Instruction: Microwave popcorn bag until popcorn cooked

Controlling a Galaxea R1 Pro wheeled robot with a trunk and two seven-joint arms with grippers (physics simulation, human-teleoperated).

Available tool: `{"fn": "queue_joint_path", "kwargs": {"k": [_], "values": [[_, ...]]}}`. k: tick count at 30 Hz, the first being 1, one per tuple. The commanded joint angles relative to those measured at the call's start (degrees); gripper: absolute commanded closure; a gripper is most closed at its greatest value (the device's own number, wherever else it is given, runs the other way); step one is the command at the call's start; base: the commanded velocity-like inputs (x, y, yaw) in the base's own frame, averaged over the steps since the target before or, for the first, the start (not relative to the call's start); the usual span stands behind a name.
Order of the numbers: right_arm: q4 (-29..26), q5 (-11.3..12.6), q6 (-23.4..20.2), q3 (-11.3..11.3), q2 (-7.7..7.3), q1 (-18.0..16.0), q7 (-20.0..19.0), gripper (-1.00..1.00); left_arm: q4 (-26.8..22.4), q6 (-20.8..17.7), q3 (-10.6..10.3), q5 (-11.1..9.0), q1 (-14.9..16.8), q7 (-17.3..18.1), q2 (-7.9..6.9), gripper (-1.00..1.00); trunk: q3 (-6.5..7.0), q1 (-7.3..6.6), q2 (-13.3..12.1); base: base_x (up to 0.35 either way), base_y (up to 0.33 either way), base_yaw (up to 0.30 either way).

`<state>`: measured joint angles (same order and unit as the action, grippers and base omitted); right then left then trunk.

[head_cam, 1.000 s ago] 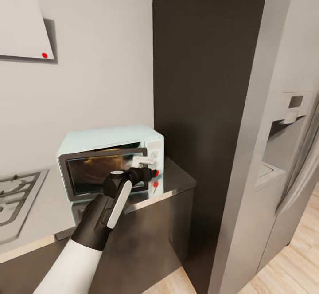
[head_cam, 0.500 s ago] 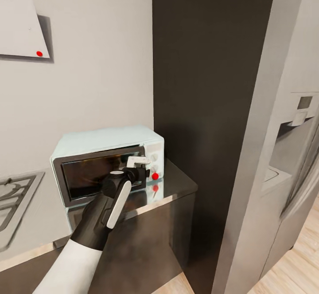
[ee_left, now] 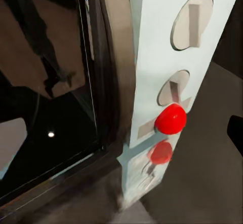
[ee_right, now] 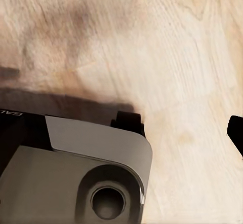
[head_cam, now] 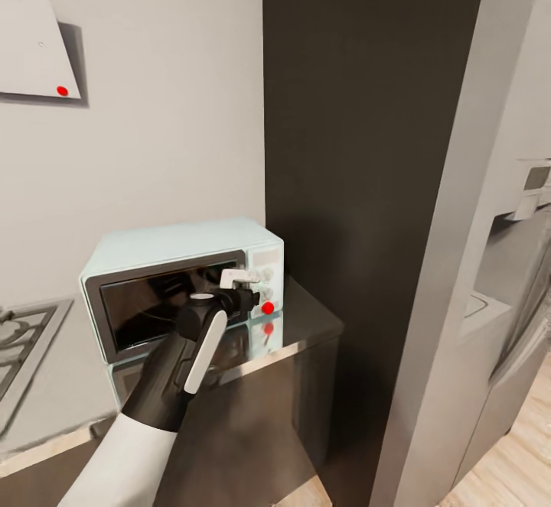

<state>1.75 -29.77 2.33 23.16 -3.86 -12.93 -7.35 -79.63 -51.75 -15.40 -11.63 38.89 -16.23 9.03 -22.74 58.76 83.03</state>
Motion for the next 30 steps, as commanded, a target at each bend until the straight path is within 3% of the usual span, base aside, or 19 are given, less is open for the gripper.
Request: {"fn": "queue_joint_path", "kwargs": {"k": [1,19,21,24,25,26,27,28,30], "values": [[0.2,-0.5,0.2,0.5,-0.03,-0.1,-0.1,-1.0,-0.1,-0.5,-0.1,-0.7,0.0,-0.6,0.01,-1.0,-0.07,-0.03,0.0,-0.318,0.0,0.0],[0.1,-0.6,0.4,0.4,-0.02,-0.1,0.0,-1.0,1.9,-0.8,-0.1,-1.5,0.0,-0.4,0.01,-1.0,-0.07,-0.03,0.0,-0.342,0.0,0.0],[0.1,-0.7,0.4,0.4,-0.01,-0.1,0.0,-1.0,6.2,-0.6,-0.1,-3.1,0.0,-0.3,0.02,-1.0,-0.07,-0.03,0.0,-0.345,0.0,0.0],[0.1,-0.9,0.4,0.3,-0.01,-0.1,0.0,-1.0,17.1,1.0,-0.1,-7.9,0.0,0.0,0.06,-1.0,-0.07,-0.03,0.0,-0.345,0.0,0.0],[0.1,-0.9,0.4,0.3,-0.01,-0.1,0.0,-1.0,23.9,4.6,-0.1,-11.1,0.0,0.2,0.09,-1.0,-0.07,-0.03,0.0,-0.345,0.0,0.0],[0.1,-1.0,0.3,0.1,0.11,-0.1,0.2,-1.0,36.3,13.1,-0.3,-16.0,0.0,0.7,0.39,-1.0,-0.07,-0.03,0.0,-0.345,0.0,0.0],[0.1,-1.0,0.3,0.1,0.1,-0.1,0.2,-1.0,42.8,16.7,-0.3,-17.2,0.0,1.6,0.79,-1.0,-0.07,-0.03,0.0,-0.345,0.0,0.0],[0.1,-1.0,0.2,0.1,0.08,-0.1,0.2,-1.0,44.9,17.6,-0.3,-17.4,0.0,2.0,0.88,-1.0,-0.07,-0.03,0.0,-0.345,0.0,0.0],[0.1,-1.0,0.2,0.0,0.02,-0.1,0.3,-1.0,54.2,21.0,-0.3,-18.2,0.0,4.6,0.97,-1.0,-0.07,-0.03,0.0,-0.344,0.0,0.0]]}}
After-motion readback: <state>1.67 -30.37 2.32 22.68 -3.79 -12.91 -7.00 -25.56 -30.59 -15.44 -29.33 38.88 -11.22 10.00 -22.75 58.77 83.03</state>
